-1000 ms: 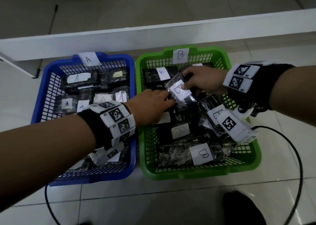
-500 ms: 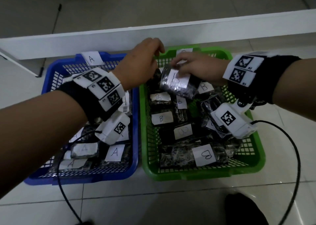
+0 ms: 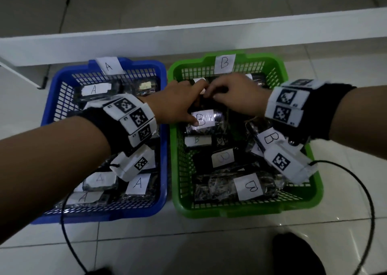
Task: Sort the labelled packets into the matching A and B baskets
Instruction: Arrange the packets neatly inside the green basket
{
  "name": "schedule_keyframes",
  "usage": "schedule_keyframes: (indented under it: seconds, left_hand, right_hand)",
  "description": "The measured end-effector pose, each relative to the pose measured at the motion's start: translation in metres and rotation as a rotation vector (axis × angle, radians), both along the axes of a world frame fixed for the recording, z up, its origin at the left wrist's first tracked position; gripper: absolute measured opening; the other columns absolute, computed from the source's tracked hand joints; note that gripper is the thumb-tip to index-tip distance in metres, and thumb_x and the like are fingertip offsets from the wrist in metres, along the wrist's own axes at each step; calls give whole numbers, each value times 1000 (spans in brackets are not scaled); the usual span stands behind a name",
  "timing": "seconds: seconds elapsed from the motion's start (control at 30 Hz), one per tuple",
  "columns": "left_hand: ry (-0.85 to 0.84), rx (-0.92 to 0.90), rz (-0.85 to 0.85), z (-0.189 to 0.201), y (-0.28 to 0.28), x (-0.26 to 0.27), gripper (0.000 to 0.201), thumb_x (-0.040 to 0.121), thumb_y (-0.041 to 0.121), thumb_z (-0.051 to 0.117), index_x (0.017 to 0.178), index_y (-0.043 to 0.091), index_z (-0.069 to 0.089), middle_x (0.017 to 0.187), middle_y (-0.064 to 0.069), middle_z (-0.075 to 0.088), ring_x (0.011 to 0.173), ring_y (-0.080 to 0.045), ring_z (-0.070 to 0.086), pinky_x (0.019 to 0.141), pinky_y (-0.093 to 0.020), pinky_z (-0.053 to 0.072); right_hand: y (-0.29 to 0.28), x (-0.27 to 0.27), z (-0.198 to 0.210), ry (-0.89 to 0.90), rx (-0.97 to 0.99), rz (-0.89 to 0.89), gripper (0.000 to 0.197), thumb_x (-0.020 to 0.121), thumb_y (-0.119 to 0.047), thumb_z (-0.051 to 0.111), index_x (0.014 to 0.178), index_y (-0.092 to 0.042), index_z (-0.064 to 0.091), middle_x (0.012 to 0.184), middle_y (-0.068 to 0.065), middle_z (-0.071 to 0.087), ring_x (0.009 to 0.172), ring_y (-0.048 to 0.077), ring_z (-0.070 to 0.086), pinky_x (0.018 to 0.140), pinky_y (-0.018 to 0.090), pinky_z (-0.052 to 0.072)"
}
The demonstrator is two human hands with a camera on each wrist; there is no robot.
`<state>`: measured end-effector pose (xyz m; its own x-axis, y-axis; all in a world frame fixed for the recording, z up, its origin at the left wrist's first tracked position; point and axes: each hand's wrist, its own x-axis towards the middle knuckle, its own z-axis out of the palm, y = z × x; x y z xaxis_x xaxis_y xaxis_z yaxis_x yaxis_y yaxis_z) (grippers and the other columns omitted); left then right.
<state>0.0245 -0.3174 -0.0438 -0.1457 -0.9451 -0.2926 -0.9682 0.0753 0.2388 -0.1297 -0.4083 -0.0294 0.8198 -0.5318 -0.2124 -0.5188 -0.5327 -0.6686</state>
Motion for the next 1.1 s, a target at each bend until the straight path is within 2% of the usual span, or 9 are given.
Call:
schedule_keyframes:
  seconds: [0.13,0.27,0.4,0.63,0.73,0.83,0.9,1.0,1.1]
  left_hand:
    - [-30,106,-43,2,-2,1,43,78,40,71,110,18,51,111,-4,56,100,-22,53,83,-36,45]
    - [-276,51,-124,13,-8,-9,50,82,46,64,120,17,49,114,-6,54,103,-24,53,77,-34,41]
    - [-129,60,-197,11,-10,-30,71,79,53,64,137,25,34,128,-5,44,111,-24,48,88,-40,46]
    - [-9,148,-67,8,-8,-23,82,73,33,78,137,23,29,129,-4,49,110,-21,49,84,-33,44]
    - [-6,193,28,10,-9,-12,74,70,35,80,128,16,38,117,-5,57,98,-18,51,79,-29,42]
    - [64,166,99,14,-12,-1,42,83,22,68,120,15,48,111,-1,60,96,-15,55,79,-26,42]
    - [209,64,229,23,-16,3,26,90,10,52,116,15,52,104,1,63,95,-16,60,77,-24,43]
    - [586,44,476,37,-20,4,23,94,10,42,113,17,53,100,-4,63,85,-17,60,76,-27,49]
    - [601,141,359,40,-19,6,39,92,37,53,127,20,50,118,-1,60,102,-12,57,90,-30,45]
  right_hand:
    - [-37,-13,34,572,-45,294,17,89,-23,59,102,-17,67,102,-1,68,87,13,62,84,28,51]
    - [-40,-28,29,1167,-204,541,78,69,-61,68,132,-21,46,127,3,56,108,24,59,97,42,48]
    - [-29,-36,11,1075,-179,563,80,65,-65,68,127,-19,48,117,4,61,99,22,62,88,37,52]
    - [-49,-39,36,889,204,275,36,72,-22,77,101,-17,56,112,7,58,89,34,66,68,39,58]
    - [-52,-36,50,763,219,271,37,73,-25,73,107,-33,59,107,0,63,93,28,64,78,36,53]
    - [-48,-26,57,572,202,215,71,72,-34,73,132,-52,40,118,-6,58,106,25,59,97,44,44]
    - [-38,-17,52,385,234,142,85,76,-24,73,143,-40,21,119,1,58,98,24,62,86,40,50]
    - [-17,0,34,166,170,102,67,84,-14,67,131,-14,20,96,7,60,68,13,58,51,19,50]
    - [0,12,12,13,129,54,54,82,-14,70,109,-9,24,88,6,50,67,12,51,46,14,44]
